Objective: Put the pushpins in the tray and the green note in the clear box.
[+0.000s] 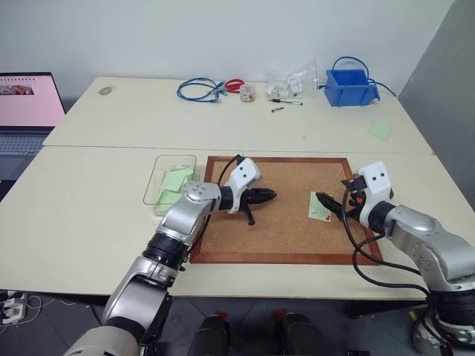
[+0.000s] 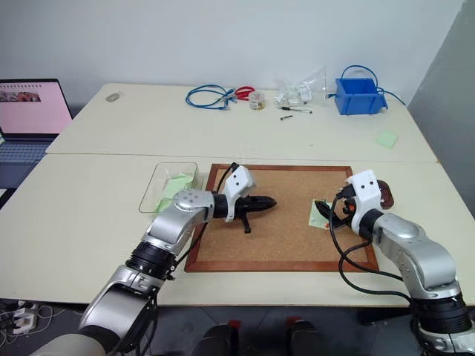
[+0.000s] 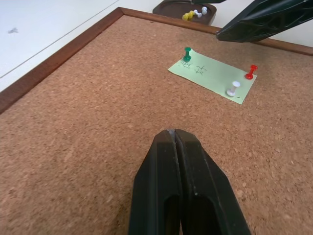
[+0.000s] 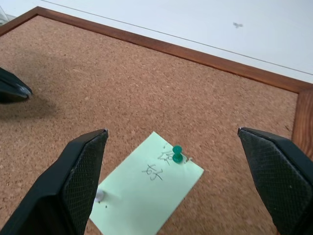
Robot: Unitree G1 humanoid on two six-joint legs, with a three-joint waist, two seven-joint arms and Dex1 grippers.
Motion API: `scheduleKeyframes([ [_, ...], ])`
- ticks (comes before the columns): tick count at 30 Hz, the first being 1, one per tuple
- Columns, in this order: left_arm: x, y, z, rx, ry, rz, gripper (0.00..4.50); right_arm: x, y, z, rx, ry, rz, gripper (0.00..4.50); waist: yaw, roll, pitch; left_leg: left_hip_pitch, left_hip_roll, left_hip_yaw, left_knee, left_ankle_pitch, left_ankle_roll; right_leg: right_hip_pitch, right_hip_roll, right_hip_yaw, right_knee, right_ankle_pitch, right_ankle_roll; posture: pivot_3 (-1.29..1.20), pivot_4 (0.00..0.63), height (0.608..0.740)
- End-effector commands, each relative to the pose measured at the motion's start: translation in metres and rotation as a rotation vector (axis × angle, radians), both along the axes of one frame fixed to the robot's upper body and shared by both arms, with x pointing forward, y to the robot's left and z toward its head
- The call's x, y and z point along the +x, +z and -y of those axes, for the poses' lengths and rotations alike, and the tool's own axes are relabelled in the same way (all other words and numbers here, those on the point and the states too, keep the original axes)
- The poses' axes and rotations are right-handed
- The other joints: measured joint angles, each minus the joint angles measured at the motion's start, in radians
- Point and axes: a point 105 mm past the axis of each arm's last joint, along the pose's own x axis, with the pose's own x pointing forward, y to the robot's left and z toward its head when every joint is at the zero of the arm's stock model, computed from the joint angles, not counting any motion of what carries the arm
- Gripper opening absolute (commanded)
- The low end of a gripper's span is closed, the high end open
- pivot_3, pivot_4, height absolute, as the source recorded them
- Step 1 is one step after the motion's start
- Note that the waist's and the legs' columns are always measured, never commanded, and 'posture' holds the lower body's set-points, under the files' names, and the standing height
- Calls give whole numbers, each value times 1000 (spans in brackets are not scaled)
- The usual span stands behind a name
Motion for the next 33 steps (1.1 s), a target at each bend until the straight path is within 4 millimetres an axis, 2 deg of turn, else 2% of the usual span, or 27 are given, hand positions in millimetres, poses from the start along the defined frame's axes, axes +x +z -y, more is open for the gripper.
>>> scheduleKeyframes([
  [1, 3, -11, 2, 46, 14, 5, 36, 5, 6, 4, -3, -12, 48, 4500, 0, 0, 0, 0, 0, 0, 0, 0, 0, 0, 0, 0, 0, 0, 0, 0, 150, 740],
  [7, 3, -41, -5, 147, 25, -32, 36, 9, 0, -1, 1, -3, 48, 4500, 0, 1, 0, 1, 0, 0, 0, 0, 0, 1, 0, -1, 0, 0, 0, 0, 150, 740],
  [18, 8, -40, -6, 154, 27, -18, 36, 16, -13, -5, -32, 17, 47, 4500, 0, 2, -2, 2, -1, -1, 1, 0, 0, 3, -1, -1, 0, 1, 2, 0, 150, 740],
  [21, 9, -40, -7, 156, 33, -16, 0, 18, -16, -5, -26, 16, 44, 4106, 0, 3, -2, 2, -1, -1, 1, 0, 0, 3, -1, 0, 0, 1, 2, 0, 150, 740],
  [27, 12, -36, -8, 145, 45, -11, 0, 22, -20, -4, -11, -4, 37, 2935, 0, 3, -2, 2, -1, -1, 2, 0, 0, 3, -1, 0, 0, 1, 2, 0, 150, 740],
  [28, 12, -35, -8, 144, 45, -10, 0, 23, -19, -5, -6, -3, 38, 2622, 0, 3, -2, 2, -1, -1, 1, 0, 0, 3, -1, 0, 0, 1, 2, 0, 150, 740],
  [33, 13, -35, -9, 145, 49, -7, 0, 25, -19, -4, 5, -17, 44, 1723, -1, 3, -3, 2, -1, -1, 1, 0, 0, 3, -1, -1, 0, 1, 2, 0, 150, 740],
])
